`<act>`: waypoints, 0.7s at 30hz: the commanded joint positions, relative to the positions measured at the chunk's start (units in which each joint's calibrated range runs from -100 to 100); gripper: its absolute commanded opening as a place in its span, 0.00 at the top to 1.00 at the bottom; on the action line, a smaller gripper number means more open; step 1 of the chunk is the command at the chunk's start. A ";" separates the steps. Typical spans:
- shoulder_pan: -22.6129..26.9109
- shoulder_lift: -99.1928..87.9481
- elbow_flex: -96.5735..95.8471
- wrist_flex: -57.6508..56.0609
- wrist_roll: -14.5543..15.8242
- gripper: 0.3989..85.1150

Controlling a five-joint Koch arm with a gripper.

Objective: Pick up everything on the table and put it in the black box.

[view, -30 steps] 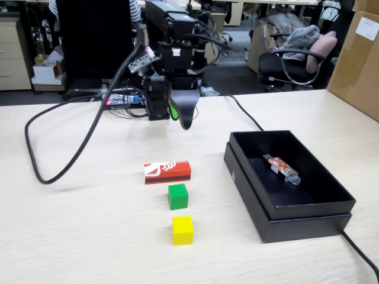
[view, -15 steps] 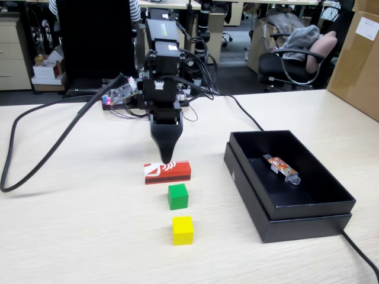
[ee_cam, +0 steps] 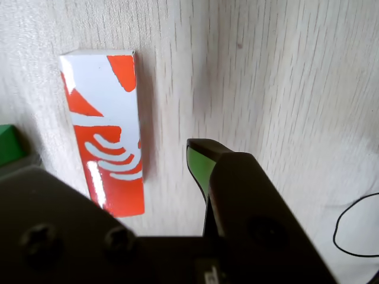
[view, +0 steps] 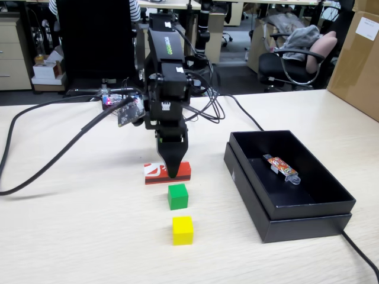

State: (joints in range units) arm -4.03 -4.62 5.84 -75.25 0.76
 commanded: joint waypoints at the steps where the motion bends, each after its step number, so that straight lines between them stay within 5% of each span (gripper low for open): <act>1: 0.10 0.78 3.04 1.68 0.00 0.46; 10: 0.05 3.99 3.49 3.41 -0.10 0.48; 16: 0.05 4.57 3.49 3.41 -0.44 0.61; 21: 0.05 4.57 2.86 3.41 -0.63 0.62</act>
State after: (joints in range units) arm -3.98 1.20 5.94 -71.55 0.32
